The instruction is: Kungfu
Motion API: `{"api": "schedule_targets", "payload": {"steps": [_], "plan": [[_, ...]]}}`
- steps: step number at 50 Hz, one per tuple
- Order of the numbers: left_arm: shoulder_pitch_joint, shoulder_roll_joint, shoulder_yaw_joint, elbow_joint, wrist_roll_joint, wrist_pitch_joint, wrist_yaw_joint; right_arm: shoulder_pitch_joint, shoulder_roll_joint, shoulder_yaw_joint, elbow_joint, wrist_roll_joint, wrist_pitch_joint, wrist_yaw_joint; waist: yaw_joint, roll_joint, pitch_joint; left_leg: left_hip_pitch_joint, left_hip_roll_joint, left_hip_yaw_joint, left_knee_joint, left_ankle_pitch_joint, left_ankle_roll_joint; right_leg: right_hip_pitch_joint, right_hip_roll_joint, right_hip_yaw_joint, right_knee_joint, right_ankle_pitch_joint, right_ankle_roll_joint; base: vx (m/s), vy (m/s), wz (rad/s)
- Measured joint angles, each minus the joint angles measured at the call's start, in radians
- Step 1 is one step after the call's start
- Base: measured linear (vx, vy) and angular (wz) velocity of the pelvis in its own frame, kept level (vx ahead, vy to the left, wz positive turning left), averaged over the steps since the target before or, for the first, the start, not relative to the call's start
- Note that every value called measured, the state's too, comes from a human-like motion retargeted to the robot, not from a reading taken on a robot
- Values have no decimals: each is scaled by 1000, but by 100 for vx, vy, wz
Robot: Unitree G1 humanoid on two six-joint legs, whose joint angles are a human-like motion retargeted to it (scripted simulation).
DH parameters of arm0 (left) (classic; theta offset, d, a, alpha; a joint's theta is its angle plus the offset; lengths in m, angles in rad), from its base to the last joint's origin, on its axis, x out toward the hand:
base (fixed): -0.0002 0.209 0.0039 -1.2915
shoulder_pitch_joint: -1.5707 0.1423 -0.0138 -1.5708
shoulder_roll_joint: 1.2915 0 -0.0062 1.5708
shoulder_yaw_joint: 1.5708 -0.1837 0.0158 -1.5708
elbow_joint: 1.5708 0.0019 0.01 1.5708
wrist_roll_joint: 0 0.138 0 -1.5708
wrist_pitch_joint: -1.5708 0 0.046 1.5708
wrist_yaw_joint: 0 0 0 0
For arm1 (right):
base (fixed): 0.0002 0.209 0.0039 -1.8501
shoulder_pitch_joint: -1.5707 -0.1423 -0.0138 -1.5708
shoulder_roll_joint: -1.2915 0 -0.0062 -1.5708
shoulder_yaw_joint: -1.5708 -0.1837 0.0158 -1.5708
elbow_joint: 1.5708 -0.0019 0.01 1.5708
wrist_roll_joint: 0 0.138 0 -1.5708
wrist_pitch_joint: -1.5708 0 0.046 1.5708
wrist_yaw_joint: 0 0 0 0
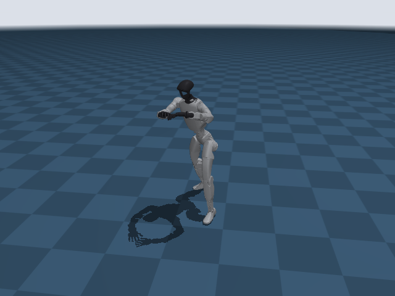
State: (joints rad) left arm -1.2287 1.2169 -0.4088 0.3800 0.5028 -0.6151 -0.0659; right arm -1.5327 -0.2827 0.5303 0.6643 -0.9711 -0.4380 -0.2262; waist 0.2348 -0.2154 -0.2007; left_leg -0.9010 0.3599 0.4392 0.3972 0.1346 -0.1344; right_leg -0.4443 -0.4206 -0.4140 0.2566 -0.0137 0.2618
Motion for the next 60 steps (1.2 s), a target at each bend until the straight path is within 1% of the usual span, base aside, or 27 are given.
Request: {"api": "schedule_targets", "payload": {"steps": [3, 5, 7, 8, 10, 12, 14, 15, 18, 20, 23, 25, 27, 28, 30, 32, 34, 36, 38, 40, 45, 49, 52, 55, 58, 60], "plan": [[16, 22, -15, -27, 13, 7, 13, 19, 4, 12, -8, -1, -13, -28, -19, 25, 2, 52, 42, 84, -34, 9, -16, -103, -34, 24, 58, 12, -2, -43, 14, -168], [30, 31, -26, -39, 0, 9, 25, 33, 5, 21, -15, 9, -28, -26, -34, 46, 0, 86, 70, 137, -61, 20, -29, -175, -51, 21, 100, 14, -16, -46, 9, -176], [48, 34, -27, -45, -13, 10, 22, 48, 4, 29, -27, 20, -26, -16, -46, 68, -7, 122, 107, 200, -88, 36, -40, -249, -59, 1, 144, 1, -60, -46, 5, -200], [61, 33, -25, -46, -20, 11, 21, 57, 5, 33, -32, 22, -28, -12, -49, 80, -12, 141, 129, 233, -103, 46, -48, -285, -59, -13, 171, -21, -102, -46, -1, -214], [98, 23, -16, -48, -37, 14, 20, 77, 5, 44, -38, 27, -32, 1, -62, 103, -24, 177, 167, 286, -126, 66, -62, -340, -68, -41, 230, -76, -144, -47, -14, -204], [162, -11, 9, -49, -44, 18, 28, 113, 7, 55, -44, 37, -28, 20, -89, 133, -30, 215, 191, 299, -153, 94, -77, -391, -41, -4, 285, -113, -161, -37, -25, -168], [252, -74, 52, -47, -40, 23, 44, 165, 6, 72, -55, 50, -23, 40, -123, 154, -34, 264, 204, 322, -185, 127, -91, -452, -9, 59, 339, -111, -162, -30, -40, -140], [304, -116, 79, -45, -33, 23, 53, 196, 4, 83, -62, 59, -21, 52, -143, 161, -36, 290, 204, 343, -204, 144, -95, -489, 4, 95, 371, -110, -161, -27, -51, -117], [429, -291, 122, -11, 17, 5, 91, 340, -36, 113, -87, 84, -33, 70, -213, 176, -22, 356, 186, 376, -251, 200, -108, -554, -11, 120, 490, -184, -154, -23, -65, -54], [474, -455, 79, 56, 79, -12, 131, 474, -99, 111, -97, 99, -64, 61, -271, 211, -2, 367, 192, 375, -275, 245, -113, -558, -19, 100, 569, -250, -141, -21, -68, 52], [476, -783, -8, 314, 239, -43, 195, 712, -197, 38, -34, 83, -174, -8, -338, 295, 21, 321, 223, 368, -317, 309, -101, -561, -7, 39, 654, -342, -143, -32, -46, 74], [473, -984, 7, 542, 375, -37, 233, 831, -209, -29, 39, 64, -262, -34, -389, 335, 72, 310, 244, 384, -356, 346, -109, -577, 15, 18, 689, -378, -149, -57, -33, -7], [448, -1134, 25, 764, 481, 16, 302, 900, -207, -79, 102, 49, -319, 5, -441, 362, 143, 303, 255, 389, -381, 359, -125, -619, 50, 26, 723, -405, -162, -64, -22, -54], [440, -1179, 20, 828, 495, 36, 306, 921, -227, -94, 112, 49, -328, 40, -467, 376, 176, 299, 252, 407, -397, 359, -127, -647, 57, 29, 737, -412, -168, -61, -2, -50], [427, -1236, -4, 894, 502, 58, 302, 953, -273, -112, 104, 72, -351, 62, -519, 409, 223, 266, 259, 436, -405, 363, -127, -713, 68, 40, 773, -431, -184, -47, 4, -47], [419, -1239, -40, 891, 506, 69, 332, 991, -320, -102, 48, 108, -370, 40, -552, 428, 254, 244, 308, 429, -375, 372, -126, -752, 107, 38, 795, -453, -209, -18, -12, -85], [420, -1221, -83, 853, 512, 53, 366, 1041, -369, -97, -32, 152, -357, 8, -562, 438, 272, 231, 346, 409, -351, 372, -106, -778, 137, 21, 810, -467, -238, -10, -18, -85], [425, -1219, -115, 815, 521, 27, 362, 1112, -396, -122, -100, 183, -339, -19, -558, 439, 263, 222, 338, 412, -353, 372, -78, -817, 131, 18, 824, -471, -258, -12, -15, -33], [438, -1237, -135, 795, 529, 9, 328, 1187, -407, -156, -146, 220, -324, -28, -541, 431, 244, 226, 318, 408, -364, 370, -72, -853, 123, 29, 840, -472, -266, -10, -10, -10], [449, -1251, -158, 784, 517, -9, 287, 1249, -407, -180, -174, 266, -303, -21, -528, 427, 231, 234, 301, 398, -374, 367, -77, -867, 116, 33, 851, -473, -269, -7, -7, 6], [457, -1210, -190, 713, 445, -65, 209, 1362, -381, -233, -239, 312, -260, -34, -528, 437, 227, 244, 297, 412, -377, 367, -65, -845, 121, 41, 849, -479, -268, 1, 1, 4], [444, -1144, -183, 611, 326, -99, 130, 1458, -364, -281, -278, 384, -223, -15, -509, 423, 211, 240, 269, 385, -379, 361, -62, -830, 108, 66, 826, -466, -252, 5, 8, 27], [428, -1078, -155, 511, 232, -116, 103, 1556, -363, -323, -323, 493, -207, 32, -499, 411, 199, 247, 245, 389, -389, 356, -65, -810, 90, 77, 796, -444, -236, 10, 16, 25], [399, -977, -128, 372, 147, -119, 120, 1696, -385, -389, -394, 697, -188, 135, -491, 397, 191, 246, 222, 390, -396, 350, -71, -788, 72, 87, 753, -413, -218, 12, 23, 19], [347, -832, -106, 191, 91, -115, 181, 1904, -425, -491, -507, 1066, -124, 335, -484, 380, 185, 220, 209, 377, -383, 337, -72, -760, 57, 94, 690, -367, -191, 14, 21, 27], [300, -735, -92, 82, 60, -102, 216, 2060, -453, -576, -580, 1346, -51, 490, -483, 368, 181, 189, 203, 359, -362, 322, -71, -737, 46, 97, 640, -333, -170, 18, 30, 43]]}}
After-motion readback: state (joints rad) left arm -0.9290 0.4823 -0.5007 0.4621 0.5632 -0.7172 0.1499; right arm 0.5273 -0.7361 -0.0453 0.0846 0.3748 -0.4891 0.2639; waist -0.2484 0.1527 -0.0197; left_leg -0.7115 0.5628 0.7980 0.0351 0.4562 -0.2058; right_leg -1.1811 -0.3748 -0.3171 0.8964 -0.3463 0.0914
